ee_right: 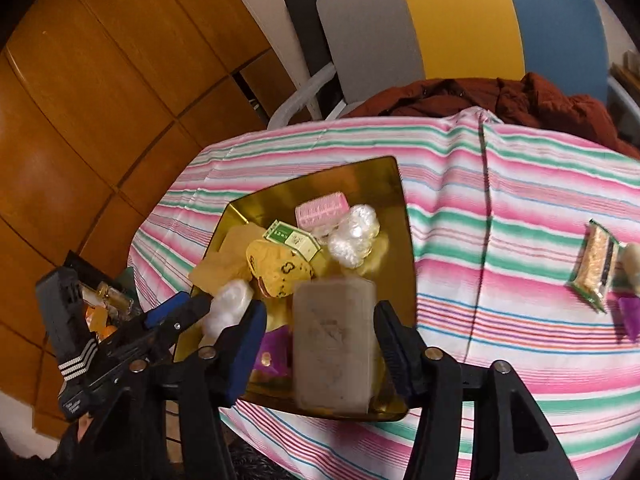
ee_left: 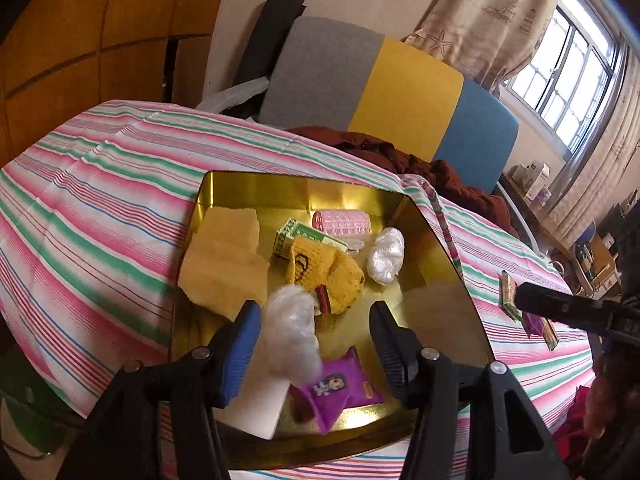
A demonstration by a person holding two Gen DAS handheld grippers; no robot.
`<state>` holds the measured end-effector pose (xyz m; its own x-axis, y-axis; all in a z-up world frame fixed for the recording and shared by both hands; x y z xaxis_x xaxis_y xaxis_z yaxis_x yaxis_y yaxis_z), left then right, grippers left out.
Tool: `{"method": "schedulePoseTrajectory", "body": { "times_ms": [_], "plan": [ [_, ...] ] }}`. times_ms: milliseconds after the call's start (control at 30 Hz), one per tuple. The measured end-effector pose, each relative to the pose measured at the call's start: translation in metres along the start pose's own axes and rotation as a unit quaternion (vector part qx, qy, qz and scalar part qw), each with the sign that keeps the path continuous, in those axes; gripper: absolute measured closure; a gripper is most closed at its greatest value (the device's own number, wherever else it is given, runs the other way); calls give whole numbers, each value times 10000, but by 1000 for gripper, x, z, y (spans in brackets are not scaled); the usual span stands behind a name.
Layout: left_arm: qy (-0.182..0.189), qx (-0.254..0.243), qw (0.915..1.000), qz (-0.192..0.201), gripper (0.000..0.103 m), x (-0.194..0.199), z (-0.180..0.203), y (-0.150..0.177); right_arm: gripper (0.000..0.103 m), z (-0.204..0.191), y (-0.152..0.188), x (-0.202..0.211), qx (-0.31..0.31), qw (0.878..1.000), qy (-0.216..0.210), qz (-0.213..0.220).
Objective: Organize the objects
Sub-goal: 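Carry the plastic bag and cream box to the gold tray and release both, then withdraw both tools from the tray toward the remaining items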
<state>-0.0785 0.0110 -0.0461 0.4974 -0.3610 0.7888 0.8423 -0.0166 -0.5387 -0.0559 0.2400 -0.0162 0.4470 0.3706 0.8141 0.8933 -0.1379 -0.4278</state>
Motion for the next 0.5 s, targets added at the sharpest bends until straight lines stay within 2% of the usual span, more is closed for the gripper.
{"method": "schedulePoseTrajectory", "body": {
  "times_ms": [167, 500],
  "plan": [
    [-103, 30, 9999, -13, 45, 2, -2, 5, 44, -4, 9, -6, 55, 9999, 45, -90],
    [-344, -66, 9993, 108, 45, 14, 11, 7, 34, -15, 24, -14, 274, 9992, 282, -72]
  ]
}}
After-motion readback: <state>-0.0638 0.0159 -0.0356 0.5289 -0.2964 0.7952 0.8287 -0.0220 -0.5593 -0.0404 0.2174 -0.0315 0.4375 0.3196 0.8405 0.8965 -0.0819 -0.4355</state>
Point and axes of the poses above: each gripper's, at about its wrist camera, not at the fingertips, and x roughly against the way its jaws point, z to its right, y to its underside, the point moved 4 cm from there along -x, roughly the way its jaws point, and after that the axes turned 8 degrees about -z, right-handed, at the moved point
